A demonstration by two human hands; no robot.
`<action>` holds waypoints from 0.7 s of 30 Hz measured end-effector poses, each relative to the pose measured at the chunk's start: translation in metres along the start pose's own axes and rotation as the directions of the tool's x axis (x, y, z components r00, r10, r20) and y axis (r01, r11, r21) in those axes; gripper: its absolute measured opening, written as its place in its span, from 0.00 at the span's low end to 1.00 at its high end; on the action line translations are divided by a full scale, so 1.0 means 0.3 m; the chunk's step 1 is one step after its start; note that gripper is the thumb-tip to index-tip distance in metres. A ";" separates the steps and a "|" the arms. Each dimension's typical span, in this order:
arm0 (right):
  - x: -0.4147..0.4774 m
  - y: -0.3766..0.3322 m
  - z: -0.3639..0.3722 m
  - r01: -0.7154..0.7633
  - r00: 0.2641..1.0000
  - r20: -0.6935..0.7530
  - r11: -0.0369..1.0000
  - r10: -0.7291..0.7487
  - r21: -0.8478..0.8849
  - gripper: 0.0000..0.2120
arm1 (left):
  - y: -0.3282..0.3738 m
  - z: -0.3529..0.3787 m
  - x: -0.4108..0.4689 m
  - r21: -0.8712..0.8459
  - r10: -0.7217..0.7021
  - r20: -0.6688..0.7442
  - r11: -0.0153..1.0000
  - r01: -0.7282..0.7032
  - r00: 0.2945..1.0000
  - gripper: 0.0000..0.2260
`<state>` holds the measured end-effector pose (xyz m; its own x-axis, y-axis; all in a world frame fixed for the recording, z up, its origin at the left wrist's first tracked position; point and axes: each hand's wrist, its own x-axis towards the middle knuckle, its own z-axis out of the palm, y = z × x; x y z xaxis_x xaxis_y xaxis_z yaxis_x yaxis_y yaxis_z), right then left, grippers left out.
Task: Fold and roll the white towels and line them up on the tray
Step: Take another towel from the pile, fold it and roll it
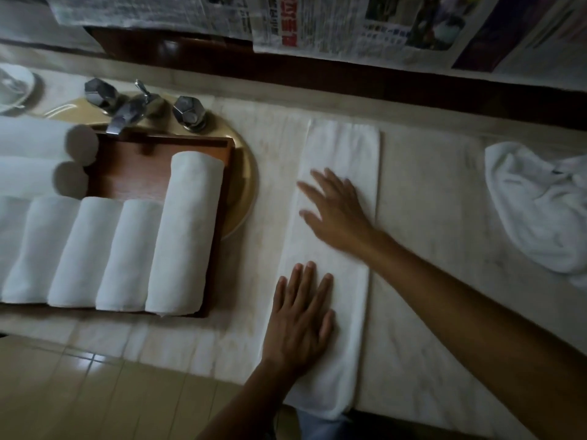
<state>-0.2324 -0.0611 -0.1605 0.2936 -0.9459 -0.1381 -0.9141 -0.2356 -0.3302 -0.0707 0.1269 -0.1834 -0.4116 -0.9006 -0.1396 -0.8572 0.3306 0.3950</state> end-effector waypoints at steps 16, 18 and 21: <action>0.391 0.272 -0.098 0.015 0.997 -0.074 0.967 -0.034 -0.254 0.30 | 0.017 0.017 0.035 0.058 0.107 -0.057 0.993 -0.104 0.993 0.29; 0.347 0.214 -0.091 0.021 0.991 -0.124 0.980 -0.046 -0.198 0.30 | 0.018 0.014 0.036 0.056 0.103 -0.063 0.994 -0.099 0.993 0.30; 0.156 0.099 -0.010 0.109 0.965 -0.229 0.990 -0.128 -0.090 0.29 | 0.019 0.018 0.035 0.041 0.106 -0.069 0.994 -0.103 0.992 0.30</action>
<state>-0.2468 -0.1130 -0.1739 0.3357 -0.9339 0.1231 -0.8979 -0.3568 -0.2579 -0.0815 0.1209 -0.1875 -0.4779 -0.8777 -0.0342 -0.8220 0.4332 0.3696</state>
